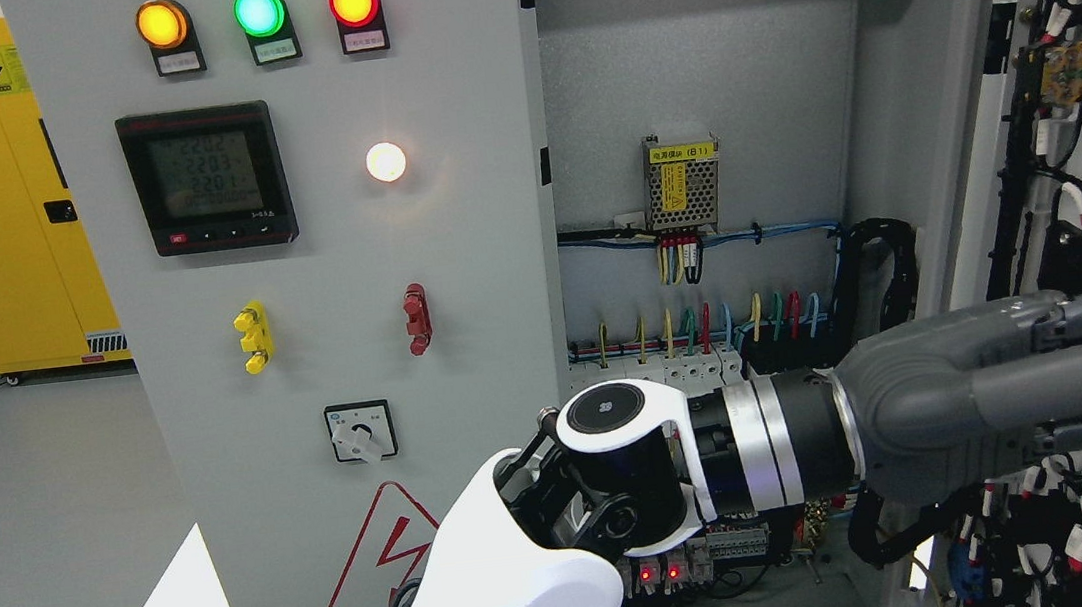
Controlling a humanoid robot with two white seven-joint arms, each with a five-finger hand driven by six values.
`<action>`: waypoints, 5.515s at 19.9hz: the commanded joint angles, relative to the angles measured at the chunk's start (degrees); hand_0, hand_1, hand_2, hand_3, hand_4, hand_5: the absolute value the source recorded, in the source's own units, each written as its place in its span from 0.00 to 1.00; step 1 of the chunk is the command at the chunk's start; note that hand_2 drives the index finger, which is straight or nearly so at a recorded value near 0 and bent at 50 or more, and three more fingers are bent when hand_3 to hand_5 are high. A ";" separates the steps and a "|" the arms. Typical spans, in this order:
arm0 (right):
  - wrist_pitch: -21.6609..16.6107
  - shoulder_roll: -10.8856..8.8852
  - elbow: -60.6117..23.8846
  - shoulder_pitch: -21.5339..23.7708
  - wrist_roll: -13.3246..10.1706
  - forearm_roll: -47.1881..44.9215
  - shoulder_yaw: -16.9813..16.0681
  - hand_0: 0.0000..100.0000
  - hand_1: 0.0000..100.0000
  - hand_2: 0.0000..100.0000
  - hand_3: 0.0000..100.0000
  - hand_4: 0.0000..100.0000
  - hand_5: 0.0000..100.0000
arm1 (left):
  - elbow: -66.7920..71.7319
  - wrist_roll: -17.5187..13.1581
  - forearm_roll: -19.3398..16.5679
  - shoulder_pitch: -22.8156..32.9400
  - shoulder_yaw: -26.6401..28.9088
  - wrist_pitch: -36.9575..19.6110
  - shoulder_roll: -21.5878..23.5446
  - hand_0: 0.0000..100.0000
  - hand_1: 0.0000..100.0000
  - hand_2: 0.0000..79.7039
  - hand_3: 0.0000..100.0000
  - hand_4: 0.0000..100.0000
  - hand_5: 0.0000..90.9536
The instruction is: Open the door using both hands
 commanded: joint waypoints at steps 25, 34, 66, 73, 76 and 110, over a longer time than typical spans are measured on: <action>0.04 -0.01 0.02 1.49 0.01 -0.04 1.64 0.00 0.50 0.04 0.00 0.00 0.00 | -15.11 0.22 -5.33 13.24 10.48 2.01 11.62 0.12 0.56 0.00 0.00 0.00 0.00; 0.04 -0.01 -0.06 1.49 0.01 0.04 1.73 0.00 0.50 0.04 0.00 0.00 0.00 | -22.32 2.85 -18.15 42.31 15.74 0.61 16.47 0.12 0.56 0.00 0.00 0.00 0.00; 0.04 -0.01 -0.06 1.49 0.01 0.04 1.47 0.00 0.50 0.04 0.00 0.00 0.00 | 62.42 2.77 -26.85 78.95 41.25 -25.41 15.59 0.12 0.56 0.00 0.00 0.00 0.00; 0.04 -0.01 -0.06 1.58 0.01 -0.05 1.11 0.00 0.50 0.04 0.00 0.00 0.00 | 78.56 2.86 -47.93 72.41 36.76 -26.20 15.16 0.12 0.56 0.00 0.00 0.00 0.00; 0.04 -0.01 -0.06 1.58 0.01 -0.13 1.11 0.00 0.50 0.04 0.00 0.00 0.00 | 80.58 3.21 -52.69 72.50 36.76 -26.55 15.24 0.12 0.56 0.00 0.00 0.00 0.00; -7.59 0.08 -25.50 9.30 0.01 0.13 0.85 0.00 0.50 0.04 0.00 0.00 0.00 | 81.99 13.41 -52.61 71.80 34.47 -32.61 15.42 0.12 0.56 0.00 0.00 0.00 0.00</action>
